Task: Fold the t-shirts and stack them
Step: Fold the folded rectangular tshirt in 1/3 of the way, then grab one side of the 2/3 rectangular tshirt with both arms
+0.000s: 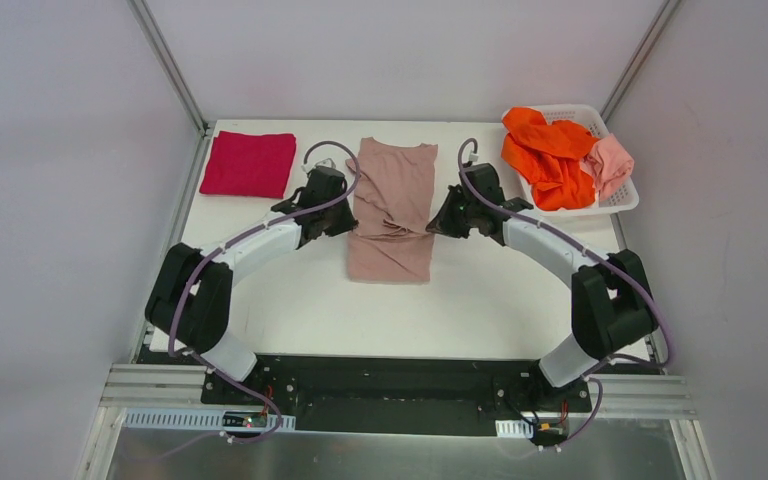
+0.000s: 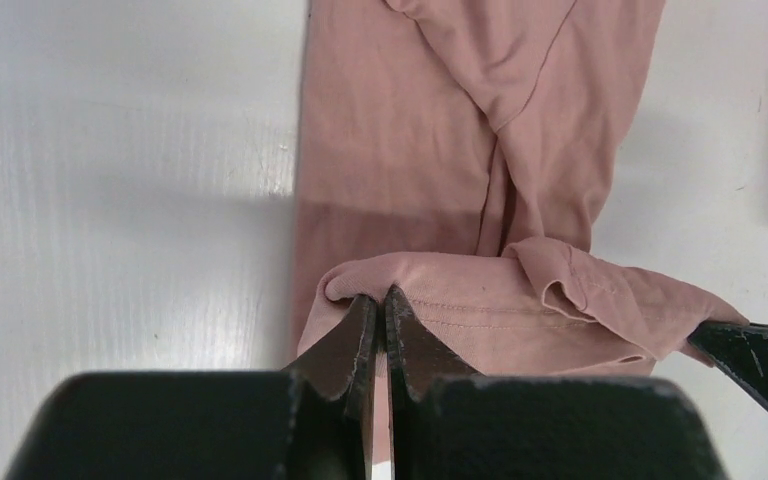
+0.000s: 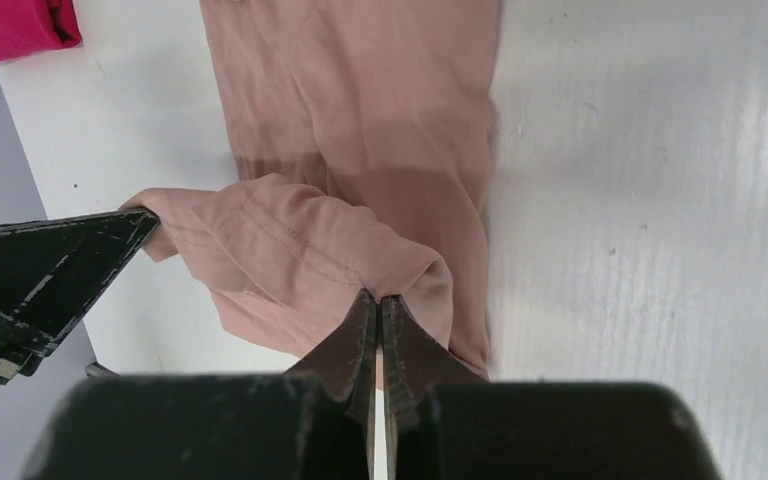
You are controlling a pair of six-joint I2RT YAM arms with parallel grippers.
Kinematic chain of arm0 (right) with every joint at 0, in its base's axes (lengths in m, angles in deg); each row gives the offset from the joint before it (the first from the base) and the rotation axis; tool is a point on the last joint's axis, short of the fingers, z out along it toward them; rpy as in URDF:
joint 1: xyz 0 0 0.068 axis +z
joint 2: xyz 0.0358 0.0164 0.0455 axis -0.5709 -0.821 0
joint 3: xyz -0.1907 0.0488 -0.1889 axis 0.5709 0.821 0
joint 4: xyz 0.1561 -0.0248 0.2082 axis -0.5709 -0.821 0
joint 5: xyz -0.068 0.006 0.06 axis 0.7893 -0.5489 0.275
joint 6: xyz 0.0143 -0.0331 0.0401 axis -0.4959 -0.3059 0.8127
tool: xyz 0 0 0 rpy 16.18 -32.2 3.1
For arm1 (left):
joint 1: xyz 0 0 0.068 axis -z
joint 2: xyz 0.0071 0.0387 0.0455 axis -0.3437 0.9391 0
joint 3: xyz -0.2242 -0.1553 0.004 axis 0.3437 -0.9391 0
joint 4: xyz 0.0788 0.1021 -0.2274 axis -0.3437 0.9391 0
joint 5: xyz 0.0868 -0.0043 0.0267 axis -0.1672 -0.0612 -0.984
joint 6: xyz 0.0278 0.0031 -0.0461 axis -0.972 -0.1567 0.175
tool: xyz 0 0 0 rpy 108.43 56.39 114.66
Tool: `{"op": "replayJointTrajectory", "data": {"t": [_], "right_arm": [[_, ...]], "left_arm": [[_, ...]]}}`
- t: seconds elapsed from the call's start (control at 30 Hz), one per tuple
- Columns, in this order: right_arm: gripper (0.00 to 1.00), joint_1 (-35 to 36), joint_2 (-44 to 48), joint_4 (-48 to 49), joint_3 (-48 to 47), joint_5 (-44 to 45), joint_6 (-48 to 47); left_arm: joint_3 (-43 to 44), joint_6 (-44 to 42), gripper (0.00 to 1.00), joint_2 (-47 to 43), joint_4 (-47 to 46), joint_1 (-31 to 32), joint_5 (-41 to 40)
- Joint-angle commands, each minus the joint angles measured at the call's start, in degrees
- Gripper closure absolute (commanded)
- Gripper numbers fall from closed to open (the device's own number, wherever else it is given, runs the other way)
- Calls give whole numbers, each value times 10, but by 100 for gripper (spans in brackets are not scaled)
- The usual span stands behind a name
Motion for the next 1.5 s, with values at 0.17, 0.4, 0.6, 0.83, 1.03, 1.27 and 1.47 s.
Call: {"op": "replayJointTrajectory", "data": {"t": [0.17,0.4,0.6,0.83,1.03,1.27,1.47], "right_arm": [[100,-41,-86,44,-73,-120,-52],[95,-60,-148,37,-116,-132,-50],[47,-72,-173,-18,-171,-125,-62],[1,-58,-74,-29,-101,-90,-59],[0,29,-9,-11,-38,-107,-85],[0,87,-68,8,-59,-146,-71],[0,88,-50,22,4,-130,-51]], "left_arm": [[64,-34,100,74,-22,-33,60],[92,-30,79,130,-22,-62,114],[107,-46,22,116,-19,-78,125],[34,-53,1,-6,-9,-79,102],[-107,-16,1,-134,-4,-78,135],[-255,31,1,-253,-4,-75,156],[-289,53,2,-233,-45,-72,178]]}}
